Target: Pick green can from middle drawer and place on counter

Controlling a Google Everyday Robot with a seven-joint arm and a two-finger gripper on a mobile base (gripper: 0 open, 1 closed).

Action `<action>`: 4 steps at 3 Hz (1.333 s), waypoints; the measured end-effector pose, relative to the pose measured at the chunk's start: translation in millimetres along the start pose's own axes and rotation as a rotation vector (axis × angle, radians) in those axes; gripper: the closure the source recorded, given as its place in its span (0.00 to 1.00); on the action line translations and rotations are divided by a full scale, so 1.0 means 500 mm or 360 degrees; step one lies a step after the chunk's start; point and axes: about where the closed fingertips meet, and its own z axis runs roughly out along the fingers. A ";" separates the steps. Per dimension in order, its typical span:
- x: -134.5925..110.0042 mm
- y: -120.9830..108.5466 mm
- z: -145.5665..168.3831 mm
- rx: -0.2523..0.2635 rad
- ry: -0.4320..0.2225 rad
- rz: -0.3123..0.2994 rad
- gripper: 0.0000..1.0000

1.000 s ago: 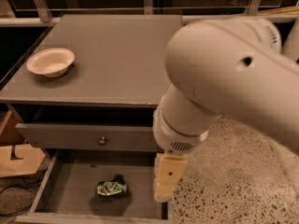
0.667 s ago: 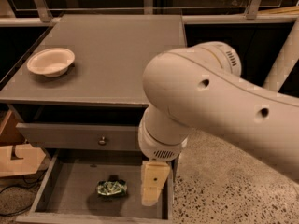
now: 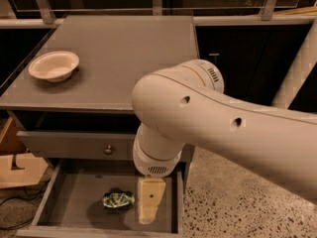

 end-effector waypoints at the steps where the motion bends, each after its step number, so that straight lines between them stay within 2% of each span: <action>1: -0.012 -0.002 0.044 -0.0018 -0.0022 0.0043 0.00; 2: -0.012 -0.036 0.181 -0.0018 -0.0025 0.0109 0.00; 4: -0.015 -0.030 0.196 -0.0028 -0.0002 0.0101 0.00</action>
Offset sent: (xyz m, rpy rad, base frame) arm 0.0342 0.0449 -0.1041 0.0337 0.0162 -0.0741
